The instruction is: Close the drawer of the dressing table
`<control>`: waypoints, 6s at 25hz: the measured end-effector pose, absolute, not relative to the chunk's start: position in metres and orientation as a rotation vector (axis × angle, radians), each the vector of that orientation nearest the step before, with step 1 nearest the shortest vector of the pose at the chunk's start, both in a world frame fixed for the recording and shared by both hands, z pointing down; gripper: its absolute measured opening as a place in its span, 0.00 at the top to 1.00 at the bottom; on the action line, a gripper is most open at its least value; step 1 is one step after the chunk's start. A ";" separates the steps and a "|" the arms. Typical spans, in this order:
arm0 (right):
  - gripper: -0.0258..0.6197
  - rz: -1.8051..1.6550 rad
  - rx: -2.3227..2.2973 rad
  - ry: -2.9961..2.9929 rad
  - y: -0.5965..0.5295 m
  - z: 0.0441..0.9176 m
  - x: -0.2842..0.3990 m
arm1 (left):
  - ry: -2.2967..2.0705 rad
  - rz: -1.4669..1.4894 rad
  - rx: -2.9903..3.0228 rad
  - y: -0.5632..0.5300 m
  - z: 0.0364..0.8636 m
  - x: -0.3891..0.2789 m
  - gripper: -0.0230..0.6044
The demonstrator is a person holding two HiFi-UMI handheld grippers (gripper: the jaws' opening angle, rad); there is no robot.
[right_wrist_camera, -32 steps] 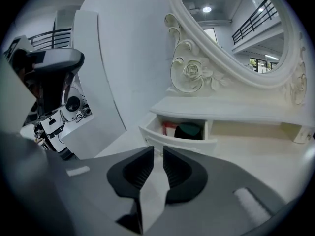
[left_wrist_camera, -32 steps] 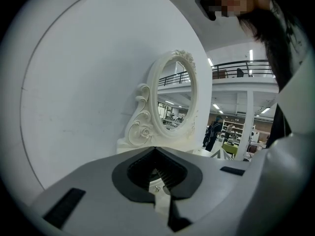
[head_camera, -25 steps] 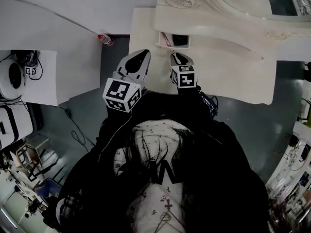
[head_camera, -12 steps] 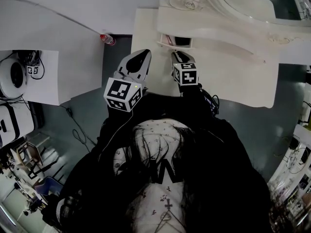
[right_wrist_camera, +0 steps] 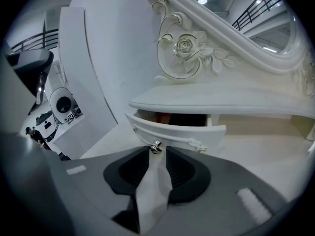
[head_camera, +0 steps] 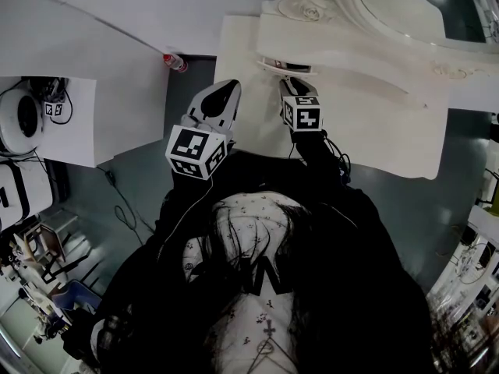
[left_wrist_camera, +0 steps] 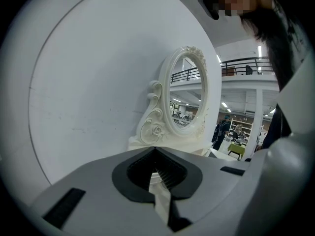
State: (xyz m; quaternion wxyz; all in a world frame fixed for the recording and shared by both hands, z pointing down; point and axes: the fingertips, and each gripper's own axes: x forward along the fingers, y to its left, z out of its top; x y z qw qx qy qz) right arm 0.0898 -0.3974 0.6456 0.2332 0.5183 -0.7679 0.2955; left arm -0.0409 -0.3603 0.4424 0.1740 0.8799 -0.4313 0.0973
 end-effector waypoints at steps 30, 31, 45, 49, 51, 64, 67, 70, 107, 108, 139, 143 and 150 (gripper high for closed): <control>0.75 0.729 1.471 -2.050 -0.438 0.645 0.105 | -1.257 0.275 2.481 -0.348 0.442 -0.066 0.96; 0.75 0.729 1.476 -2.049 -0.437 0.643 0.105 | -1.255 0.273 2.482 -0.347 0.442 -0.066 0.96; 0.76 0.702 1.571 -2.265 -0.399 0.557 0.087 | -1.206 0.250 2.522 -0.327 0.436 -0.067 0.96; 0.76 0.661 1.573 -2.349 -0.379 0.523 0.072 | -1.188 0.237 2.539 -0.315 0.435 -0.071 0.96; 0.76 0.642 1.575 -2.389 -0.368 0.507 0.066 | -1.177 0.234 2.548 -0.307 0.433 -0.072 0.96; 0.84 0.559 1.604 -2.516 -0.277 0.448 0.014 | -1.103 0.227 2.595 -0.239 0.430 -0.097 0.96; 0.89 0.552 1.632 -2.521 -0.254 0.443 0.005 | -1.078 0.235 2.596 -0.222 0.435 -0.104 0.96; 0.94 0.552 1.646 -2.504 -0.230 0.444 -0.002 | -1.057 0.237 2.589 -0.207 0.442 -0.109 0.96; 0.95 0.588 1.589 -2.582 0.031 0.443 0.135 | -1.051 0.295 2.593 0.028 0.445 0.053 0.96; 0.95 0.598 1.578 -2.584 0.040 0.445 0.135 | -1.054 0.301 2.588 0.037 0.446 0.054 0.96; 0.95 0.567 1.497 -2.562 0.131 0.443 0.001 | -1.038 0.262 2.622 0.136 0.428 -0.054 0.96; 0.95 0.543 1.516 -2.551 0.147 0.439 -0.012 | -1.011 0.246 2.646 0.150 0.424 -0.065 0.96; 0.95 0.511 1.541 -2.538 0.169 0.435 -0.032 | -0.975 0.229 2.675 0.171 0.421 -0.082 0.96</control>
